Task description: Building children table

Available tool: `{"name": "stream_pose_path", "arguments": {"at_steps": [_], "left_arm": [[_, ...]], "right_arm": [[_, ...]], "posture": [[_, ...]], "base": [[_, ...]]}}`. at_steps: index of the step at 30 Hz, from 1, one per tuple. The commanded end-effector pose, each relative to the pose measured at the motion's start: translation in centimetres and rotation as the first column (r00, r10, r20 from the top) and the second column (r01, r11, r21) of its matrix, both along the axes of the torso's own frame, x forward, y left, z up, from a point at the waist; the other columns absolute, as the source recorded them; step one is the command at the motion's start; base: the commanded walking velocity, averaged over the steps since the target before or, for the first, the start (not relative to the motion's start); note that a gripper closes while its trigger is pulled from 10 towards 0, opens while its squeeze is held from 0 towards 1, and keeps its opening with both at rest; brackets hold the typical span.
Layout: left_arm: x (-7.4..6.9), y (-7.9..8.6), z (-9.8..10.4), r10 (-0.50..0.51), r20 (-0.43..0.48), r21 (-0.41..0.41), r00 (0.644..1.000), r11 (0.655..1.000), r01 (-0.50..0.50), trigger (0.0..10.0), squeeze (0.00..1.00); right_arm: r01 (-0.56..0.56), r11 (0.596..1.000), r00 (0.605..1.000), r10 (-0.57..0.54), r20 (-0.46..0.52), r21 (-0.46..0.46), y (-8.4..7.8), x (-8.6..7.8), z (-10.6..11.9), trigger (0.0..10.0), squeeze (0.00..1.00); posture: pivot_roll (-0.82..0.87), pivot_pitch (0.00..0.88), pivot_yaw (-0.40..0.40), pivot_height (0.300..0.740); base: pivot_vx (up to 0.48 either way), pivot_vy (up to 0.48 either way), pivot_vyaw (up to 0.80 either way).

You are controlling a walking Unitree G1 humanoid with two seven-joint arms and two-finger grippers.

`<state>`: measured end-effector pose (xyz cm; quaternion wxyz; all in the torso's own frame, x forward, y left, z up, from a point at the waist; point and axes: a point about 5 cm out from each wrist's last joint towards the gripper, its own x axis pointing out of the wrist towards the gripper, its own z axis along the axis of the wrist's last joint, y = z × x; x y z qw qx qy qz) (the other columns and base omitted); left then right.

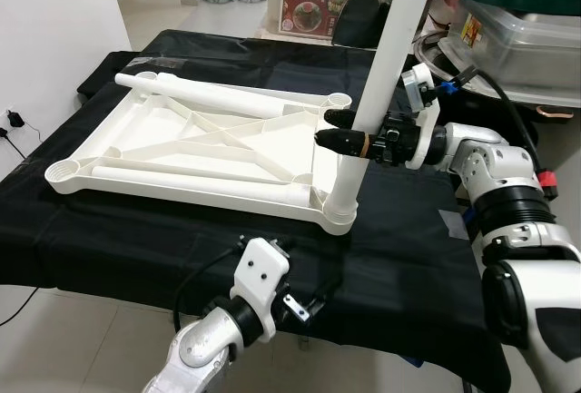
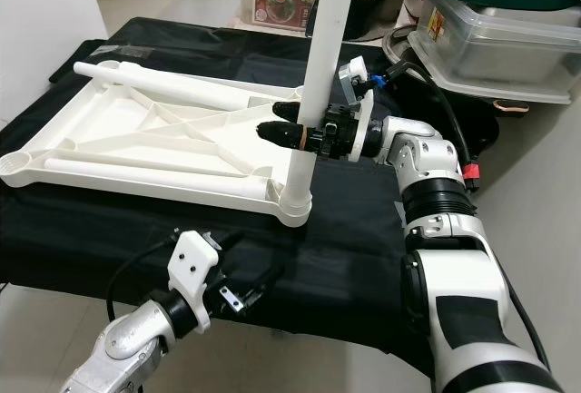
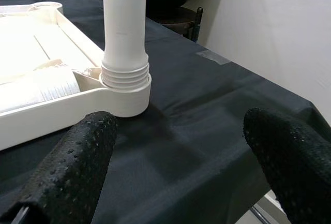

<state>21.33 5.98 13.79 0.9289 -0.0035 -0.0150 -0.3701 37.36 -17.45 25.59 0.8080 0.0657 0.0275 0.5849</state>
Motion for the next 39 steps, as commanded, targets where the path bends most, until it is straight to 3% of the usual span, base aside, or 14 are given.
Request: {"name": "stream_pose_path", "arguments": {"at_steps": [1, 10, 16, 20, 24, 25, 26, 28, 31, 33, 34, 36, 37, 39], "left_arm": [[-0.2, 0.0, 0.0, -0.001, 0.004, 0.003, 1.000, 1.000, 0.001, 10.0, 0.00], [0.3, 0.7, -0.2, 0.042, 0.010, 0.022, 0.999, 0.999, -0.042, 10.0, 0.00], [0.6, 1.1, -0.4, 0.075, 0.014, 0.033, 0.997, 0.997, -0.075, 10.0, 0.00], [0.9, 1.4, -0.4, 0.105, 0.029, 0.047, 0.994, 0.993, -0.106, 10.0, 0.00], [1.1, 1.4, -0.4, 0.115, 0.037, 0.055, 0.993, 0.992, -0.117, 10.0, 0.00], [1.1, 1.4, -0.4, 0.115, 0.037, 0.055, 0.993, 0.992, -0.117, 10.0, 0.00], [1.2, 1.4, -0.4, 0.115, 0.039, 0.056, 0.993, 0.992, -0.117, 10.0, 0.00], [1.2, 1.4, -0.4, 0.115, 0.039, 0.056, 0.993, 0.992, -0.117, 10.0, 0.00], [1.3, 1.3, -0.2, 0.115, 0.048, 0.056, 0.992, 0.991, -0.118, 10.0, 0.00], [1.3, 1.3, -0.2, 0.115, 0.048, 0.056, 0.992, 0.991, -0.118, 10.0, 0.00], [1.3, 1.3, -0.2, 0.116, 0.050, 0.056, 0.992, 0.991, -0.118, 10.0, 0.00], [1.4, 1.2, -0.2, 0.119, 0.052, 0.056, 0.992, 0.991, -0.121, 10.0, 0.00], [1.4, 1.2, -0.2, 0.121, 0.054, 0.055, 0.991, 0.991, -0.124, 10.0, 0.00], [1.4, 1.2, -0.1, 0.122, 0.054, 0.055, 0.991, 0.991, -0.125, 10.0, 0.00]], "right_arm": [[-0.020, 1.000, 1.000, 0.020, 0.014, -0.003, 0.8, 0.2, 0.2, 0.0, 0.00], [0.109, 0.994, 0.994, -0.108, 0.031, -0.022, 0.8, 0.9, -0.4, 0.0, 0.00], [0.422, 0.898, 0.907, -0.419, 0.051, -0.128, 0.0, 2.2, -2.5, 0.0, 0.00], [0.638, 0.749, 0.768, -0.636, 0.077, -0.180, -1.1, 2.7, -3.5, 0.0, 0.00], [0.837, 0.491, 0.527, -0.842, 0.114, -0.241, -2.2, 2.7, -4.4, 0.0, 0.00], [0.837, 0.491, 0.527, -0.842, 0.114, -0.241, -2.2, 2.7, -4.4, 0.0, 0.00], [0.876, 0.420, 0.455, -0.883, 0.115, -0.238, -2.5, 2.7, -4.4, 0.0, 0.00], [0.876, 0.420, 0.455, -0.883, 0.115, -0.238, -2.5, 2.7, -4.4, 0.0, 0.00], [0.979, 0.144, 0.157, -0.983, 0.090, -0.142, -2.8, 2.2, -3.5, 0.0, 0.00], [0.979, 0.144, 0.157, -0.983, 0.090, -0.142, -2.8, 2.2, -3.5, 0.0, 0.00], [0.993, 0.064, 0.072, -0.995, 0.074, -0.101, -2.1, 1.9, -3.2, 0.0, 0.00], [0.996, 0.035, 0.039, -0.998, 0.043, -0.077, -1.0, 1.8, -3.2, 0.0, 0.00], [0.995, 0.078, 0.078, -0.997, -0.012, -0.066, 0.6, 1.8, -3.3, 4.6, 0.00], [0.991, 0.120, 0.117, -0.992, -0.048, -0.061, 1.6, 1.9, -3.4, 4.6, 0.00]], "posture": [[0.16, 0.074, -0.086, 0.740], [0.16, 0.057, -0.085, 0.740], [0.15, 0.050, -0.087, 0.740], [0.15, 0.049, -0.082, 0.740], [0.14, 0.047, -0.073, 0.740], [0.14, 0.047, -0.073, 0.740], [0.14, 0.046, -0.073, 0.740], [0.14, 0.046, -0.073, 0.740], [0.14, 0.052, -0.075, 0.740], [0.14, 0.052, -0.075, 0.740], [0.14, 0.054, -0.076, 0.740], [0.14, 0.056, -0.077, 0.740], [0.14, 0.058, -0.079, 0.740], [0.14, 0.059, -0.075, 0.740]], "base": [[0.000, 0.000, 0.00], [0.000, 0.000, 0.00], [0.000, 0.000, 0.00], [0.000, 0.000, 0.00], [0.000, 0.000, 0.00], [0.000, 0.000, 0.00], [0.000, 0.000, 0.00], [0.000, 0.000, 0.00], [0.000, 0.000, 0.00], [0.000, 0.000, 0.00], [0.000, 0.000, 0.00], [0.000, 0.000, 0.00], [0.000, 0.000, 0.00], [0.000, 0.000, 0.00]]}}
